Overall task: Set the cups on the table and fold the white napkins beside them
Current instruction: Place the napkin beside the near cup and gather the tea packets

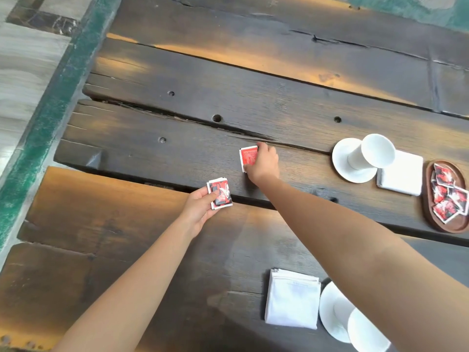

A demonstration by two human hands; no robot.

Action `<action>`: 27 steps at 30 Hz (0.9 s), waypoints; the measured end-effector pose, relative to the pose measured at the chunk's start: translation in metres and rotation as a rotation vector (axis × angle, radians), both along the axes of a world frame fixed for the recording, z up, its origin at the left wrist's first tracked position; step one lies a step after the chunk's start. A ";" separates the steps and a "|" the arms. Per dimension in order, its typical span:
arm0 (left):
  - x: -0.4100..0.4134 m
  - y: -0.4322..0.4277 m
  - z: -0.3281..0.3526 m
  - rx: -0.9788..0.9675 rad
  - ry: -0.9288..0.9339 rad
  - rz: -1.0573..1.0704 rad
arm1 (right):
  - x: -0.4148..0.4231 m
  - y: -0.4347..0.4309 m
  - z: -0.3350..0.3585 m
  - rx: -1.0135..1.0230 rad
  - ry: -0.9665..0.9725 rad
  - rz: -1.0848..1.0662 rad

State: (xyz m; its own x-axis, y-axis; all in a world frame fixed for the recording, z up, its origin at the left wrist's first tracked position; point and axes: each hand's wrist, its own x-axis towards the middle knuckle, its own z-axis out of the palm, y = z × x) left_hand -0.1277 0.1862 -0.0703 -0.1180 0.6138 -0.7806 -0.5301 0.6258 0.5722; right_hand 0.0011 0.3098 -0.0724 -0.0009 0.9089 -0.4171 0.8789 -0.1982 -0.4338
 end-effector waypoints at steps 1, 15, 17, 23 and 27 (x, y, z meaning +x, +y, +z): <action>0.001 -0.001 0.000 -0.003 0.000 0.001 | 0.001 -0.001 0.001 0.014 0.020 -0.004; 0.021 -0.021 0.042 0.064 -0.010 -0.060 | 0.053 -0.072 0.055 0.021 0.770 -0.332; 0.029 -0.023 0.054 0.089 -0.014 -0.079 | 0.061 -0.086 0.065 0.078 0.801 -0.384; 0.050 -0.038 0.078 0.149 0.013 -0.168 | 0.086 -0.135 0.079 0.032 0.916 -0.521; 0.068 -0.055 0.085 0.165 0.021 -0.222 | 0.105 -0.171 0.084 -0.083 0.987 -0.539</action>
